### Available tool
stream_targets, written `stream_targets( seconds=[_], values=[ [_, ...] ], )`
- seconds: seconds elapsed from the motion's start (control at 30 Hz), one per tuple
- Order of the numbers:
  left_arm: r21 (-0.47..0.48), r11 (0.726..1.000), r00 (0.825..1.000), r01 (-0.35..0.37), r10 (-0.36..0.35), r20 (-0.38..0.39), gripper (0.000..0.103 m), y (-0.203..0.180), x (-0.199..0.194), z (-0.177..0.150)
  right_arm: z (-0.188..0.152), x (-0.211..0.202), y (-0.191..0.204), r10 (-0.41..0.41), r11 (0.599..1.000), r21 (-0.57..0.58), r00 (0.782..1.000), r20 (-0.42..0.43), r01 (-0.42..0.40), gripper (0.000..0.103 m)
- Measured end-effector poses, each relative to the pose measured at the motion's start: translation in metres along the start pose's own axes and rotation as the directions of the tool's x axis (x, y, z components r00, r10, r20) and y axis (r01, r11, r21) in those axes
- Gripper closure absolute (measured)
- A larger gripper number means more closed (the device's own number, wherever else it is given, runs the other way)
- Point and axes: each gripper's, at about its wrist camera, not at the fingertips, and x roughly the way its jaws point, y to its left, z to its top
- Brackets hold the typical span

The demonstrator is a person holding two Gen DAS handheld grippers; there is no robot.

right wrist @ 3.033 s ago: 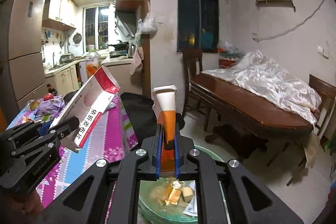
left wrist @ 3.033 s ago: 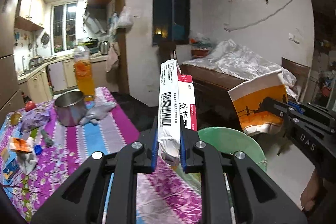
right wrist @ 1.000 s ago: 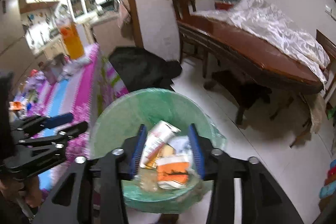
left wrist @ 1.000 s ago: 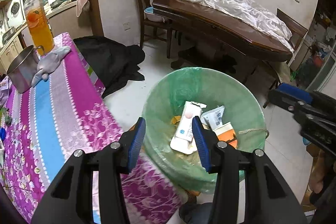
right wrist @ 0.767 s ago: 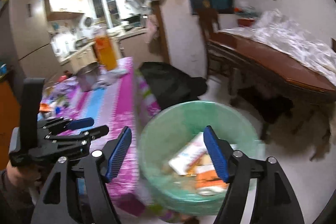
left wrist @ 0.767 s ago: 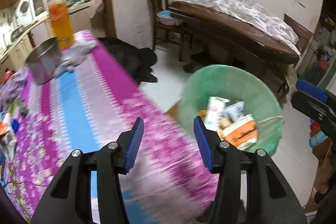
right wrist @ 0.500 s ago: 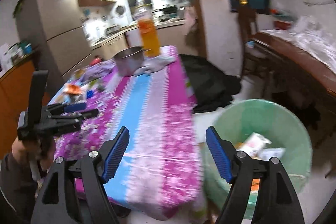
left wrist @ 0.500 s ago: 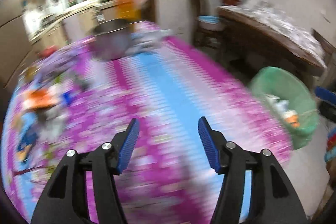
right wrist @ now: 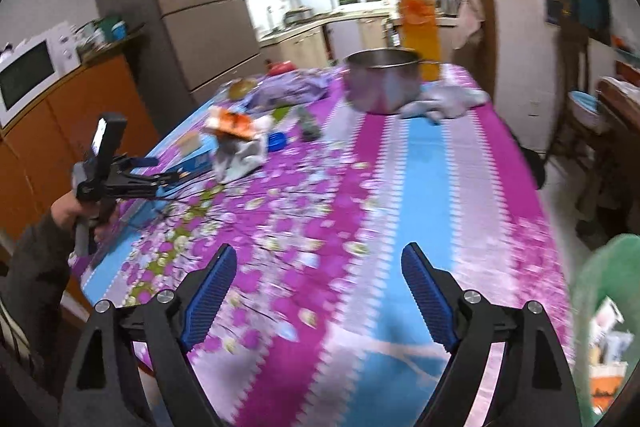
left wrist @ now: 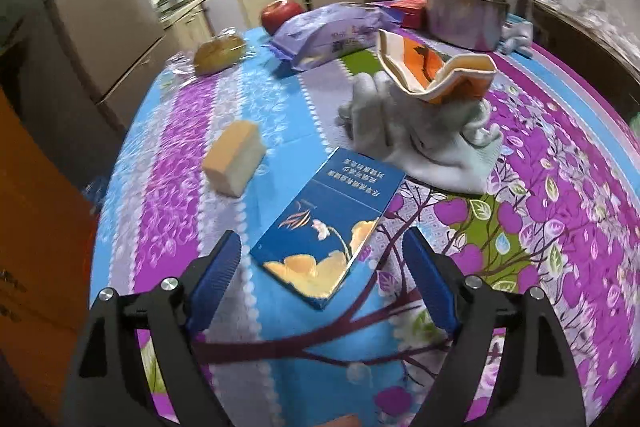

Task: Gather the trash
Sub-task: 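Move both open tools back over the table clutter, then grasp the blue cigarette box with the left tool while the right tool grasps orange-white packaging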

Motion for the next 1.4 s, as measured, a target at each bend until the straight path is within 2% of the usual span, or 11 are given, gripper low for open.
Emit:
stream_targets(
  seconds=[0.17, 0.3, 0.37, 0.47, 0.6, 0.87, 1.13, 1.23, 1.3, 1.37, 1.4],
  values=[
    [0.085, 0.995, 0.999, 0.048, -0.049, 0.005, 0.022, -0.008, 0.017, 0.007, 0.017, 0.043, 0.039, 0.054, 0.997, -0.047, 0.998, -0.034, -0.056, 0.019],
    [0.062, 0.996, 0.998, 0.062, -0.061, -0.011, 0.023, -0.003, 0.030, 0.006, 0.030, 0.068, 0.065, 0.092, 0.990, -0.106, 0.995, -0.046, -0.097, 0.019],
    [0.055, 0.997, 0.998, 0.060, -0.061, 0.004, 0.038, -0.001, 0.027, 0.004, 0.038, 0.083, 0.079, 0.100, 0.981, -0.160, 0.994, -0.052, -0.107, 0.019],
    [0.037, 0.997, 0.997, 0.074, -0.074, 0.015, 0.041, 0.001, 0.022, 0.000, 0.051, 0.101, 0.096, 0.108, 0.966, -0.231, 0.992, -0.058, -0.119, 0.032],
    [0.022, 0.998, 0.997, 0.066, -0.067, 0.029, 0.044, -0.005, 0.015, -0.007, 0.071, 0.132, 0.114, 0.108, 0.939, -0.320, 0.992, -0.064, -0.122, 0.047],
    [-0.046, 0.997, 0.997, 0.069, -0.067, 0.041, 0.046, 0.001, 0.011, -0.011, 0.110, 0.193, 0.151, 0.043, 0.861, -0.505, 0.998, -0.050, -0.062, 0.050],
    [-0.064, 0.995, 0.996, 0.080, -0.077, 0.044, 0.047, 0.005, 0.013, -0.008, 0.123, 0.225, 0.160, 0.011, 0.806, -0.590, 0.997, -0.070, -0.051, 0.051],
    [-0.073, 0.994, 0.996, 0.077, -0.074, 0.044, 0.047, 0.005, 0.013, -0.007, 0.119, 0.230, 0.163, 0.015, 0.805, -0.591, 0.997, -0.073, -0.055, 0.063],
    [-0.076, 0.995, 0.997, 0.071, -0.068, 0.045, 0.047, 0.004, 0.013, -0.007, 0.116, 0.231, 0.165, 0.006, 0.805, -0.592, 0.998, -0.055, -0.038, 0.084],
    [-0.086, 0.994, 0.997, 0.060, -0.056, 0.045, 0.048, 0.005, 0.014, -0.006, 0.114, 0.226, 0.164, 0.003, 0.816, -0.577, 1.000, -0.019, -0.014, 0.089],
    [-0.091, 0.995, 0.997, 0.052, -0.047, 0.054, 0.064, 0.004, 0.012, -0.006, 0.114, 0.221, 0.162, 0.006, 0.831, -0.556, 1.000, 0.003, -0.003, 0.091]
  ],
)
